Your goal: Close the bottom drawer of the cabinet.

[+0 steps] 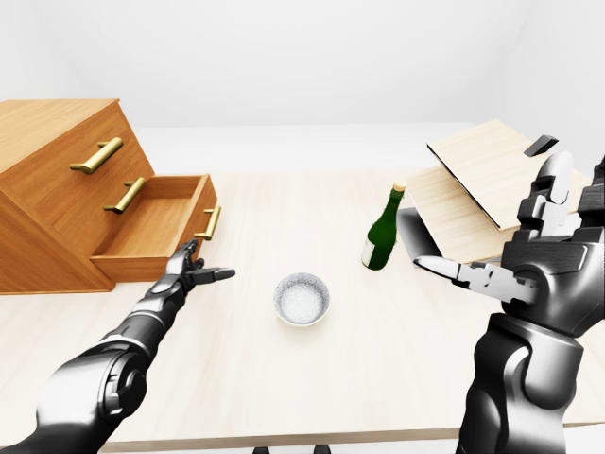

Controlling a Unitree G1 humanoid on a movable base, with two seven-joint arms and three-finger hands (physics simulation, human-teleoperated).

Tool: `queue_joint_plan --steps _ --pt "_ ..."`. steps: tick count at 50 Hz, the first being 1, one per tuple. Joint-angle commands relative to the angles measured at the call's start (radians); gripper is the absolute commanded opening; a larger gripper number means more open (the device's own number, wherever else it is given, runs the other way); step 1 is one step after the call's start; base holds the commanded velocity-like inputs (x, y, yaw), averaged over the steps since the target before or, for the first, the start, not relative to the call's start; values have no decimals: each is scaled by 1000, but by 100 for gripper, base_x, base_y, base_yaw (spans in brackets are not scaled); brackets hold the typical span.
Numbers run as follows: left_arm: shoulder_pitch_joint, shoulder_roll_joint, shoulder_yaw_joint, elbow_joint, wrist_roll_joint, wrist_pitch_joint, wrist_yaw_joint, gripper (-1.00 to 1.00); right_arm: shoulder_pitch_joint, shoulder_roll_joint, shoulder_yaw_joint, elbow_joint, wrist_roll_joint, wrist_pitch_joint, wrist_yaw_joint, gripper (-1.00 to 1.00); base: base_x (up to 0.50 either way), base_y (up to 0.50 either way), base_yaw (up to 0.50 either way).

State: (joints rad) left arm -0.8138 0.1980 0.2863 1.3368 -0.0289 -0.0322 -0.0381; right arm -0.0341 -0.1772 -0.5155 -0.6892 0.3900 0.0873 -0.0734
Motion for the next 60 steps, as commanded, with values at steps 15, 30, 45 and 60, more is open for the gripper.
queue_joint_plan --steps 15,30,45,60 --pt "15 58 100 34 -112 103 108 100 0 1 0 0 0 0 1 100 0 0 0" --pt "-10 147 117 32 -157 115 132 100 -5 -3 1 -9 4 0 -4 100 0 0 0" --pt "24 268 140 32 -133 99 156 100 -9 2 20 -2 -17 0 -2 100 0 0 0" --pt "60 359 157 31 -118 95 163 100 -15 -1 23 9 -23 0 1 100 0 0 0"
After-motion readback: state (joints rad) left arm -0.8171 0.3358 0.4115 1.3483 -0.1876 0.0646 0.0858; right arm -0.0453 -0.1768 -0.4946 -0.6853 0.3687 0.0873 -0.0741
